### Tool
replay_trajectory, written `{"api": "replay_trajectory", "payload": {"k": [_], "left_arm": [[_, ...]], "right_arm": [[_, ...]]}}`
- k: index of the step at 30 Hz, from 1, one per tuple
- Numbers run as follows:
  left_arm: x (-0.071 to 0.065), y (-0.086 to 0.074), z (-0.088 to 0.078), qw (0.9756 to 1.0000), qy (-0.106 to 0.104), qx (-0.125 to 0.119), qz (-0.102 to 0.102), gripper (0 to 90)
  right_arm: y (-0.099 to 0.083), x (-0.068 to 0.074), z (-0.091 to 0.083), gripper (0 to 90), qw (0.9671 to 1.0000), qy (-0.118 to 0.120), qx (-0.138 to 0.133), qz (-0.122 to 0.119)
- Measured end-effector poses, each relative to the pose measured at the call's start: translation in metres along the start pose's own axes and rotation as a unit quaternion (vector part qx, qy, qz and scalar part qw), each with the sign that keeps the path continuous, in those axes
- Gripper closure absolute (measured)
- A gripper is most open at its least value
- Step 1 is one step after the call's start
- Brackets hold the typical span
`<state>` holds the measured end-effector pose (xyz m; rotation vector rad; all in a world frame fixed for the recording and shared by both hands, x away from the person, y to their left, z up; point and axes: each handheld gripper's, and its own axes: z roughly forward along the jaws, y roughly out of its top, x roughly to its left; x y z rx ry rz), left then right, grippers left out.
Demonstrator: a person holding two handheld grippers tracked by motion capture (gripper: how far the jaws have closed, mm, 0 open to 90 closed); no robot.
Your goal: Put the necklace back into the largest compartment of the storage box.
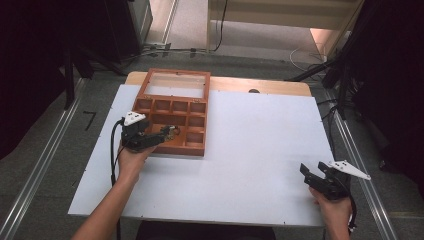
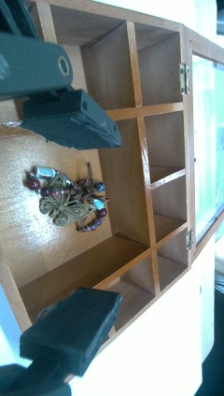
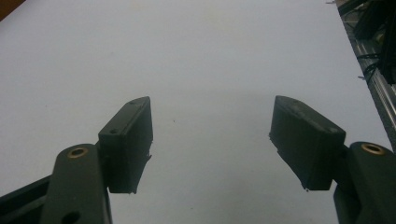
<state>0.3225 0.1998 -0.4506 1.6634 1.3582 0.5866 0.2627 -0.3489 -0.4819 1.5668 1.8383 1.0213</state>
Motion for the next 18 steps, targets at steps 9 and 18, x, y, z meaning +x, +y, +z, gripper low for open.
{"api": "replay_trajectory", "payload": {"k": [9,18], "left_arm": [[0.002,-0.003,-0.005,0.9999,0.015,0.0,0.007,17.8],[0.005,-0.005,-0.012,0.9998,0.018,-0.004,0.006,17.0]], "right_arm": [[0.0,0.0,0.0,27.9,1.0,0.0,0.0,0.001],[0.0,0.0,-0.001,27.9,1.0,0.0,0.0,0.0]]}}
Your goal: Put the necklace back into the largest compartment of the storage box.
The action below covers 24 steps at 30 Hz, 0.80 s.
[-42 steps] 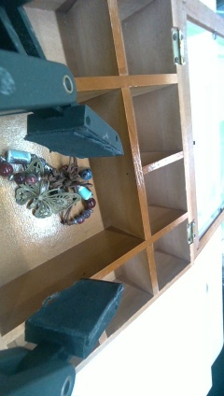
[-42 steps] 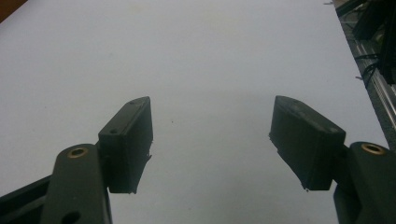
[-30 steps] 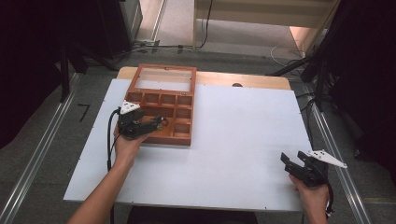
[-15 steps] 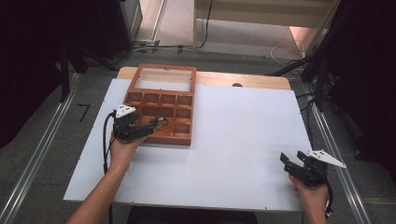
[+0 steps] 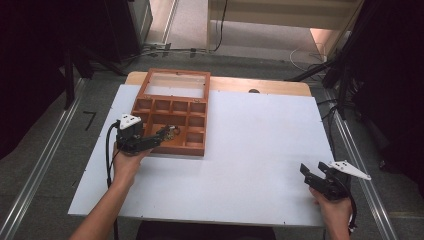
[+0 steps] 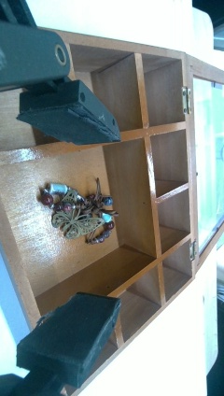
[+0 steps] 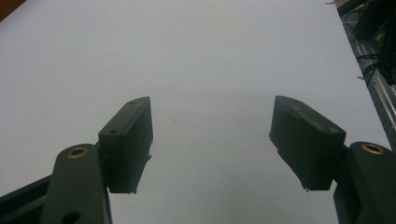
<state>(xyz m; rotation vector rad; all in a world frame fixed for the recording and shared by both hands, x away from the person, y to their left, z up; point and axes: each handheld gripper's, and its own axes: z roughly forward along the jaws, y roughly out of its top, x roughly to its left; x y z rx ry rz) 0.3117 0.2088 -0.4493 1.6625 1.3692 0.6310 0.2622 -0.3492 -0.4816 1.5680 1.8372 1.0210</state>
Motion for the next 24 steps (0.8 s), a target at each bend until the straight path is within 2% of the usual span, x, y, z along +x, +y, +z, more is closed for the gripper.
{"api": "replay_trajectory", "payload": {"k": [24], "left_arm": [[0.006,-0.009,-0.013,1.0,0.007,0.001,-0.002,17.0]], "right_arm": [[0.0,-0.001,-0.001,27.9,1.0,0.0,-0.002,-0.001]]}}
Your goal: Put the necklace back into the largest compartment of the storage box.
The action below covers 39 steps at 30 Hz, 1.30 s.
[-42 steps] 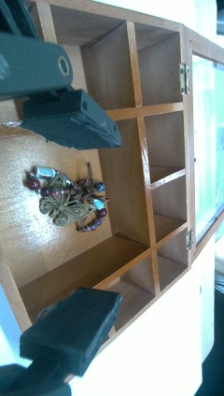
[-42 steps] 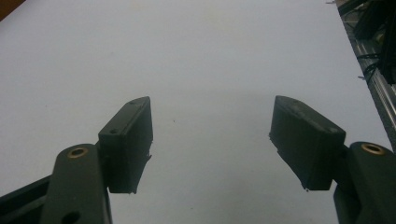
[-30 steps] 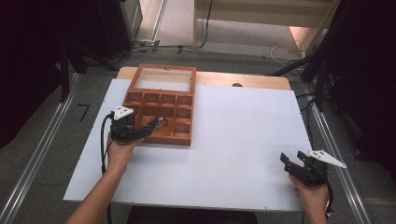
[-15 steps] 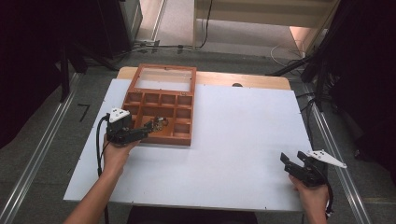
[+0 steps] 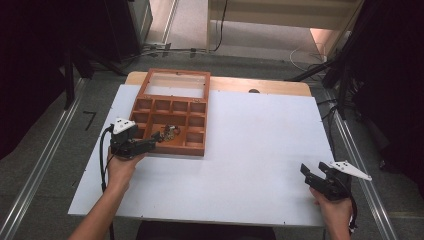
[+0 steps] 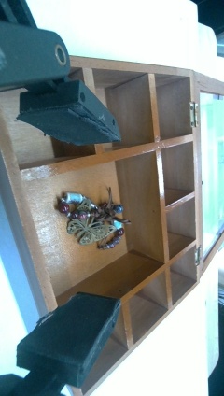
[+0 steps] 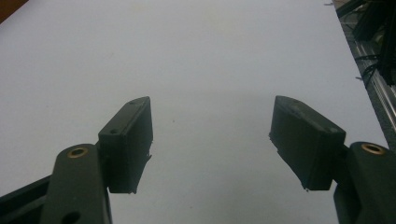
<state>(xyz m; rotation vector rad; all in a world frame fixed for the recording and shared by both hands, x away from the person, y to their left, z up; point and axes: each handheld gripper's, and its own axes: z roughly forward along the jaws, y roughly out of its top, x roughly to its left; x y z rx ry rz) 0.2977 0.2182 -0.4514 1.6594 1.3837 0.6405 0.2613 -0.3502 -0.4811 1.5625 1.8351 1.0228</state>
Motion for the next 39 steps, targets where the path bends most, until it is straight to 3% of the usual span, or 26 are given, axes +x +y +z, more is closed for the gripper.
{"api": "replay_trajectory", "payload": {"k": [39], "left_arm": [[0.004,-0.027,-0.023,0.9999,0.001,0.011,0.003,17.0]], "right_arm": [[0.0,0.0,-0.001,27.8,1.0,0.003,-0.001,0.002]]}}
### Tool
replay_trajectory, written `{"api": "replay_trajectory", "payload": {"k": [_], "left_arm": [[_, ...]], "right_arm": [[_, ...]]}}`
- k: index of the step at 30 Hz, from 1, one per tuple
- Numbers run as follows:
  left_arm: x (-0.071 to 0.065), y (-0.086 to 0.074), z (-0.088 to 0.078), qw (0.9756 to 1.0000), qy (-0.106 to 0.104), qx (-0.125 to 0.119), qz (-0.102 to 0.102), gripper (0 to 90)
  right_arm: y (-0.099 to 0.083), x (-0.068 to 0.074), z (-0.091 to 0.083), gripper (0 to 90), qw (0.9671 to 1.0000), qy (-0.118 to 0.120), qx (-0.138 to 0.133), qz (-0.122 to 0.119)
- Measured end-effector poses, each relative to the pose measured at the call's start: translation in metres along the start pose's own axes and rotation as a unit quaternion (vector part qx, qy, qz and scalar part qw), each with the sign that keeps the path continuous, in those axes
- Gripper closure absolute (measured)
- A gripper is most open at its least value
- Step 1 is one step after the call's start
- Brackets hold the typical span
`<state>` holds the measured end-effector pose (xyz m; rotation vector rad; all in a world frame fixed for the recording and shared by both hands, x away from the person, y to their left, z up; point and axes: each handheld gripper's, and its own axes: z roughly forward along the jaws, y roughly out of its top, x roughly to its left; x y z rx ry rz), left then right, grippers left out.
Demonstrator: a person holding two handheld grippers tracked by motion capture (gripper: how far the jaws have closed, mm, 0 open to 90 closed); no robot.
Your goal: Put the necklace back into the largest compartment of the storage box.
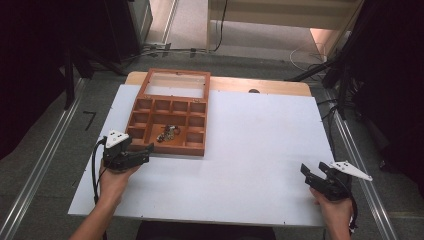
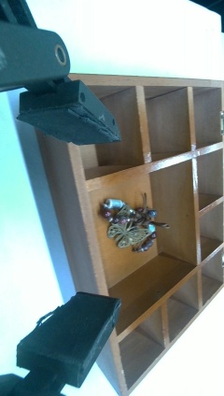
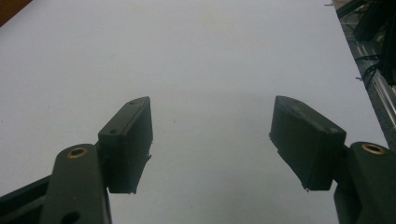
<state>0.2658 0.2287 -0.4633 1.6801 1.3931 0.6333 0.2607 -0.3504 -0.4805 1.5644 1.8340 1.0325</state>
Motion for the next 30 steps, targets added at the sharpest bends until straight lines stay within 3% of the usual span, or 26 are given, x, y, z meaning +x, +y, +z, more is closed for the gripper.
{"api": "replay_trajectory", "payload": {"k": [17,30], "left_arm": [[0.002,-0.012,-0.008,1.0,0.0,0.008,-0.004,17.0],[0.01,-0.033,-0.019,0.9995,0.007,0.026,-0.017,17.0]], "right_arm": [[0.0,0.0,0.0,27.8,1.0,0.0,0.0,0.0],[0.0,0.001,-0.002,27.7,1.0,0.0,-0.003,0.001]]}}
